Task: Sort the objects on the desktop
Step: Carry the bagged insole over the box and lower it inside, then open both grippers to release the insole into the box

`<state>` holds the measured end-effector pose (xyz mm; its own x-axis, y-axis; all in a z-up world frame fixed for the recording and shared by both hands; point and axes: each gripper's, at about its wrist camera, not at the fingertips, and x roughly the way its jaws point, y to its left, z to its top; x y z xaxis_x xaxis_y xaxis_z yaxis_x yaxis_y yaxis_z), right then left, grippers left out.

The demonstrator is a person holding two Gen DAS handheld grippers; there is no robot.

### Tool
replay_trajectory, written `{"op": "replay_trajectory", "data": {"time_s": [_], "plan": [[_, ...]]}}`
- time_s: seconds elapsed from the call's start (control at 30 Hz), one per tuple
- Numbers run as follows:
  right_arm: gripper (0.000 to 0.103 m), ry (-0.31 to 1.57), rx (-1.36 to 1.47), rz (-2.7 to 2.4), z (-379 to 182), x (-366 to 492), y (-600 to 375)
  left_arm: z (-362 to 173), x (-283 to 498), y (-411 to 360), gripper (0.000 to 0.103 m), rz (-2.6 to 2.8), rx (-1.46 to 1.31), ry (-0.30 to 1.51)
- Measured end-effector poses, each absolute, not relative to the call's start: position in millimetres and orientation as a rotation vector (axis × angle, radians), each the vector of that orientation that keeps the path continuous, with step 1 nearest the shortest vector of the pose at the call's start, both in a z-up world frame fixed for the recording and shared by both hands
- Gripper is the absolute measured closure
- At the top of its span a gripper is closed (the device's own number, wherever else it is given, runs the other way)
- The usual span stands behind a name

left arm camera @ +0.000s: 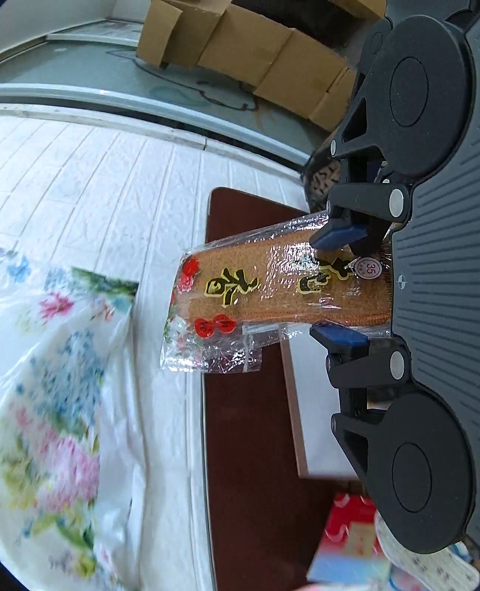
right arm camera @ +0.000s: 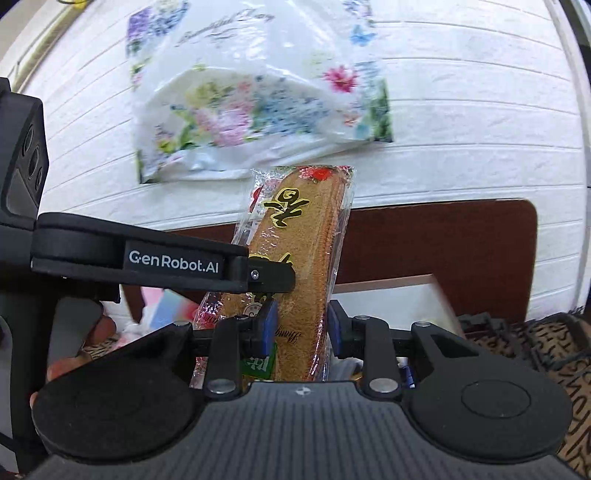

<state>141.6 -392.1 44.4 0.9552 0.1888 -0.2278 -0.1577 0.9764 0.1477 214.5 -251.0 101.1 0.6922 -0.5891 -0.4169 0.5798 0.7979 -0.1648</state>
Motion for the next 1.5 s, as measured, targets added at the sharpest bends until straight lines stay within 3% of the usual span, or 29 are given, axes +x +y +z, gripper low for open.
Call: {"op": "replay_trajectory", "data": {"time_s": [0.53,0.6,0.63,0.67,0.73,0.83,0.9,0.97,1.1,1.5], "plan": [[0.069,0.355,0.108,0.173,2,225,-450,39,299,-315,0.045,-0.617,-0.034,0.638],[0.069,0.388,0.091,0.168,-5,233,-450,29,302,-320,0.038,-0.627,-0.009,0.672],[0.067,0.412,0.072,0.161,-9,236,-450,24,302,-323,0.027,-0.634,0.01,0.694],[0.064,0.436,0.049,0.141,-14,239,-448,20,300,-324,0.014,-0.634,0.027,0.702],[0.053,0.451,-0.007,0.112,-21,237,-445,15,291,-322,0.007,-0.619,0.04,0.673],[0.037,0.441,-0.06,0.113,-25,228,-441,13,284,-324,0.002,-0.612,0.071,0.665],[0.015,0.428,-0.082,0.104,-27,223,-439,12,281,-326,0.001,-0.617,0.086,0.68],[0.005,0.41,-0.095,0.092,-27,217,-437,12,274,-325,0.001,-0.615,0.108,0.671],[0.001,0.415,-0.111,0.064,-25,211,-432,16,263,-323,0.0,-0.593,0.116,0.643],[0.0,0.414,-0.08,0.062,-9,189,-427,37,227,-308,0.0,-0.566,0.095,0.616]]}}
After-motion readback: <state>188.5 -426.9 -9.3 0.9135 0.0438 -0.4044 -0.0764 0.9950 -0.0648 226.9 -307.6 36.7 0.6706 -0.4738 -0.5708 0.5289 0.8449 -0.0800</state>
